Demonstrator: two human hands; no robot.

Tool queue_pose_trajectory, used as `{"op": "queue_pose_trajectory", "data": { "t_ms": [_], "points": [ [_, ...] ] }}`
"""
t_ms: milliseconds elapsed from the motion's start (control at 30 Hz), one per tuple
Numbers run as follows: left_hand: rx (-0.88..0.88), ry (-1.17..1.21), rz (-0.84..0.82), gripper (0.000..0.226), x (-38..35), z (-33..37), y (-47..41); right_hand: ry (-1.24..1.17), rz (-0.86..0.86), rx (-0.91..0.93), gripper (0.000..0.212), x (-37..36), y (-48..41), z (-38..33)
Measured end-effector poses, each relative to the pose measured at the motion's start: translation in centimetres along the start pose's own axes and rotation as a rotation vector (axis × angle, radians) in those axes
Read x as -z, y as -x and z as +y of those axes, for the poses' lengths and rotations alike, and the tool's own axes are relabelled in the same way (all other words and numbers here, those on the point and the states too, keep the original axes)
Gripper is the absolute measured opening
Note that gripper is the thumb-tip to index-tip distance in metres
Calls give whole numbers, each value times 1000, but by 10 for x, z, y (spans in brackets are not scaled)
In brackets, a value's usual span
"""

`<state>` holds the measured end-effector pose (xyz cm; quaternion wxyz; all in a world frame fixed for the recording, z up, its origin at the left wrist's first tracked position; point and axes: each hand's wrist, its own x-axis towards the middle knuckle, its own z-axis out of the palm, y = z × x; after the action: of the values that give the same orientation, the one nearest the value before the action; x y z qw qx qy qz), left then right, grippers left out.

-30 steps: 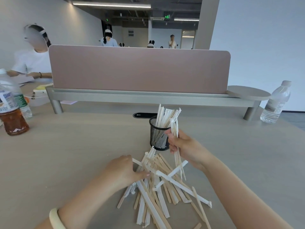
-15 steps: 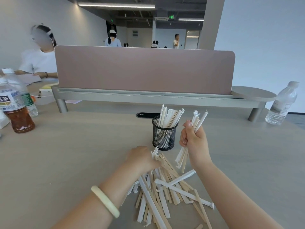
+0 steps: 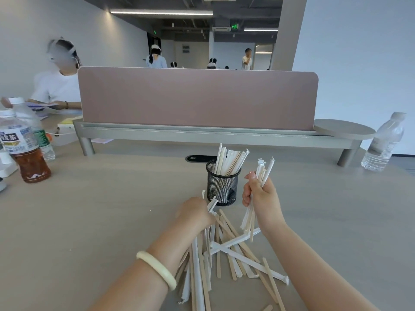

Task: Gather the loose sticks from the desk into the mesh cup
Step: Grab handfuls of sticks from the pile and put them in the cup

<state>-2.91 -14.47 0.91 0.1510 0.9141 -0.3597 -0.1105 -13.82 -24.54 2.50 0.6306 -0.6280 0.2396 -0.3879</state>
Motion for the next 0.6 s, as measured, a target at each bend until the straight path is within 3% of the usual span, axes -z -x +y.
{"op": "queue_pose_trajectory", "data": {
  "t_ms": [200, 333, 500, 600],
  "points": [
    [19, 422, -42, 7, 21, -24, -1, -77, -52, -10, 18, -2, 3, 0],
    [-5, 900, -48, 8, 34, -34, 6, -110, -70, -11, 23, -2, 0, -3],
    [-216, 961, 258, 15, 44, -24, 10, -137, -93, 46, 35, -2, -3, -8],
    [-323, 1154, 386, 18, 45, -14, 11, -161, -75, 67, 36, -3, -4, -8]
  ]
}}
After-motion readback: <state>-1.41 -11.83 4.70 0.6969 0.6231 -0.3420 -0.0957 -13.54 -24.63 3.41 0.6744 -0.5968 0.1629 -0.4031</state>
